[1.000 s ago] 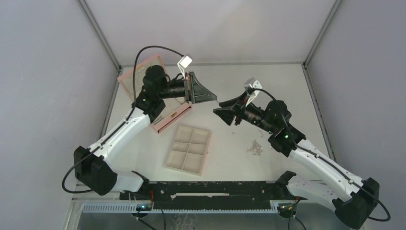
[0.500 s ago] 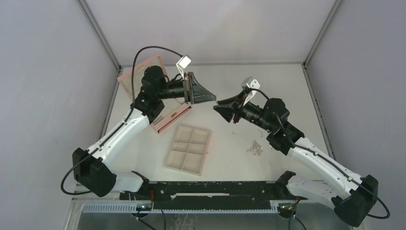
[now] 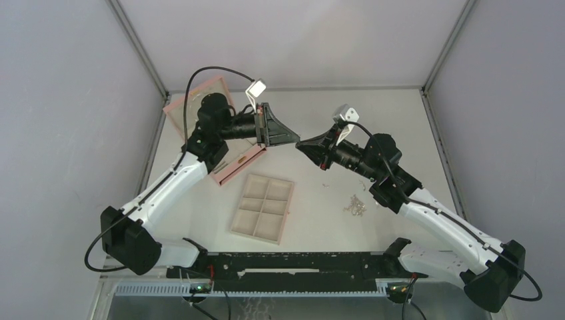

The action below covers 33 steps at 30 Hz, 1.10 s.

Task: Organize the mixed jewelry
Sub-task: Pick up the jewelry from the center of the board.

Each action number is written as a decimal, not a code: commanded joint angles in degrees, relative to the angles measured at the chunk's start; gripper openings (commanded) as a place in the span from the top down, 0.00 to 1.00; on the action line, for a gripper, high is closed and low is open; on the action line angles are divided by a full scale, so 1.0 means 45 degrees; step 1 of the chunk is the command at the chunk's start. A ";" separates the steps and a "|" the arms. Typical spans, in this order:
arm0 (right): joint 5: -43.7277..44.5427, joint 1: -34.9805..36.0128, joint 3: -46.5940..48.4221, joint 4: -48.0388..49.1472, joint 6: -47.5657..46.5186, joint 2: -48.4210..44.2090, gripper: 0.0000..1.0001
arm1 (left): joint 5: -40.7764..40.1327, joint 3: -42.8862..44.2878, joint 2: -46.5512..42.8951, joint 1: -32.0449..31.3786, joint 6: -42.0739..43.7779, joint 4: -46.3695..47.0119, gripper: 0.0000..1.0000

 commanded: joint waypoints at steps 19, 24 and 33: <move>-0.0433 0.0192 0.0546 -0.0272 -0.0245 -0.0295 1.00 | 0.0231 0.0175 -0.0023 0.0222 -0.0375 -0.0316 0.61; -0.1002 0.0058 0.0546 -0.1352 -0.0001 -0.0466 1.00 | 0.0066 0.0011 0.0293 0.0411 -0.0674 -0.0760 0.47; -0.3223 -0.0732 0.0711 -0.3813 -0.1427 -0.0829 1.00 | -0.0699 0.0581 0.1012 0.0889 -0.1372 -0.4151 0.46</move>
